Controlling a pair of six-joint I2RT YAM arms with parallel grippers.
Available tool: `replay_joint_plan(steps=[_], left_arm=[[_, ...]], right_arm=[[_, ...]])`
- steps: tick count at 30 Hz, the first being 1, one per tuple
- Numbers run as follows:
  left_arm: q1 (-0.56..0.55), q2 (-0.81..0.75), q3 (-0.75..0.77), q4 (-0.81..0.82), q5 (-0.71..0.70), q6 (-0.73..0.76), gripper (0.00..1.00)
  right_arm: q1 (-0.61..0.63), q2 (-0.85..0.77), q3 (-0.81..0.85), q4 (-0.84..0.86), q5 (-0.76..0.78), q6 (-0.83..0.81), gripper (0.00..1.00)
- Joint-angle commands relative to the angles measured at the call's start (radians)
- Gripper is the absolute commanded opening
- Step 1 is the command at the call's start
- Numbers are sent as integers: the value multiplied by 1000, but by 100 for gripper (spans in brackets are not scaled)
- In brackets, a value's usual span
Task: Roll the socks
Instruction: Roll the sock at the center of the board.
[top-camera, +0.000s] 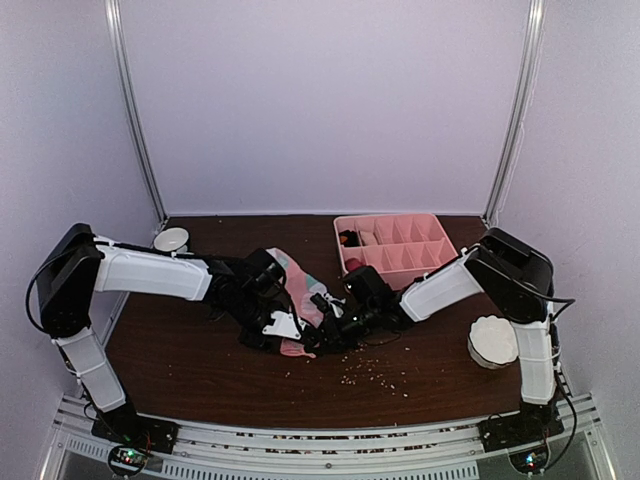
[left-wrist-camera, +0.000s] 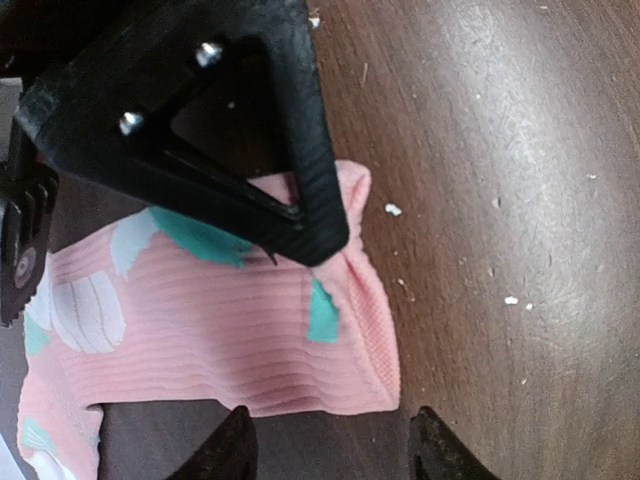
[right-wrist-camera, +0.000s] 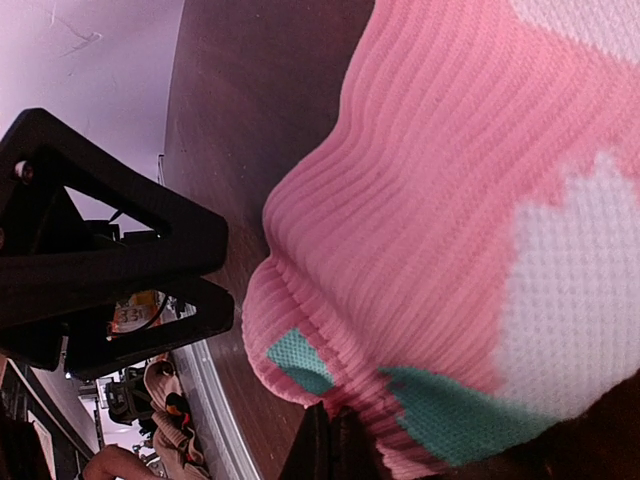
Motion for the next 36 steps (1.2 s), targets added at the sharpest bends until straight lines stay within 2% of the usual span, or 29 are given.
replay_joint_plan(steps=[1,10,15,19,24,27,28,32,36], left_arm=[[-5,36,58,-51,45,-4,53],[-13,102,93,-109,66,-62,48],[-13,107,92,-89,49,-101,43],[-20,116,106,-85,52,-126,34],[-25,140,122,-92,38,-158,17],[-19,152,137,-136,52,-167,0],[-11,156,144,-172,73,-162,0],[24,166,192,-257,175,-165,0],[49,203,242,-318,221,-175,0]], right_arm=[[-6,-6,14,-18,-20,16,0],[-8,1,20,-24,-33,50,0],[-10,-8,1,49,-45,106,0],[-10,-8,-1,119,-51,165,0],[-10,-1,-19,213,-40,244,0],[-11,-18,-22,108,0,161,0],[-11,-31,-22,50,20,108,0],[-16,-100,-67,-42,103,-41,8],[-26,-169,-105,-85,160,-149,30]])
